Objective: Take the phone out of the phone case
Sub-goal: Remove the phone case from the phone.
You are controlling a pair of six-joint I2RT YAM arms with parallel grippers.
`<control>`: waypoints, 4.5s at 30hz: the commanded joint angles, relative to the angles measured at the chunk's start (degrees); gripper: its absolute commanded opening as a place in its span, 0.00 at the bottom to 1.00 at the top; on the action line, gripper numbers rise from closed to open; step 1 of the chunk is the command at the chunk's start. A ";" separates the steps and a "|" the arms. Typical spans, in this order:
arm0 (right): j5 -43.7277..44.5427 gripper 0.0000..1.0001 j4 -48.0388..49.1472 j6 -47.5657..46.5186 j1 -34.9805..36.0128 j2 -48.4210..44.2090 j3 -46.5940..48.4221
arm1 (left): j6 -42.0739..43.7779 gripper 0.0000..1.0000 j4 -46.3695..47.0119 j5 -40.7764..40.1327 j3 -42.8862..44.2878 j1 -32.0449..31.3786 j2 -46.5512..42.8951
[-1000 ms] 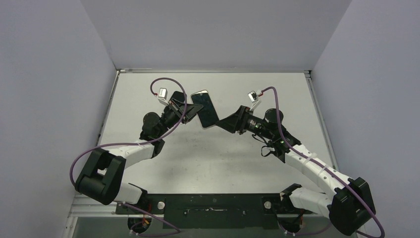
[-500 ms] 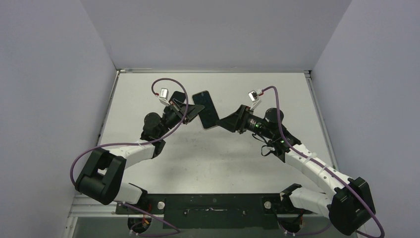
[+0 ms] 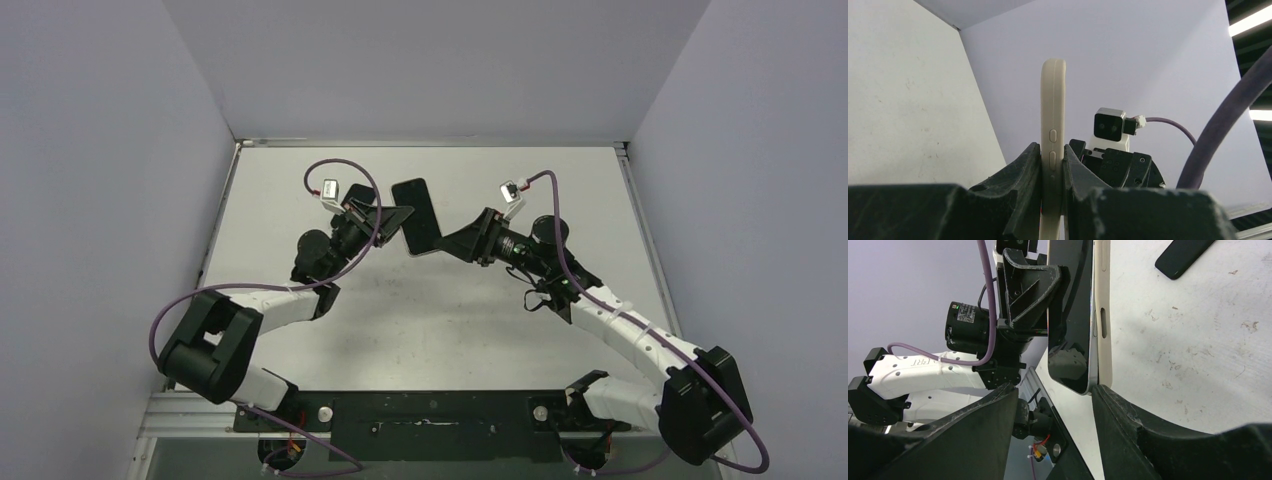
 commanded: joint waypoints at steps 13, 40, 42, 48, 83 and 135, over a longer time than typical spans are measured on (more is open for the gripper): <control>-1.02 0.56 9.75 3.82 1.03 4.32 -0.18 | -7.26 0.00 17.30 -7.40 1.85 -10.61 1.06; -2.73 0.30 26.29 8.30 -0.85 12.66 5.71 | 1.48 0.00 15.40 -3.53 -0.02 -16.41 0.31; -3.30 0.23 27.19 8.99 -1.66 12.98 5.81 | 3.64 0.00 13.43 -2.12 0.04 -16.43 -0.76; -4.31 0.00 25.03 9.33 -3.85 11.39 5.74 | 12.51 0.23 4.02 -0.70 -0.70 -14.42 -6.31; -1.84 0.00 24.35 14.84 -3.46 6.26 5.60 | 22.89 0.52 -6.30 2.68 -5.52 -2.93 -15.27; -7.12 0.00 24.71 13.03 -1.17 7.08 3.28 | 14.95 0.00 4.73 3.07 2.63 -0.22 -1.01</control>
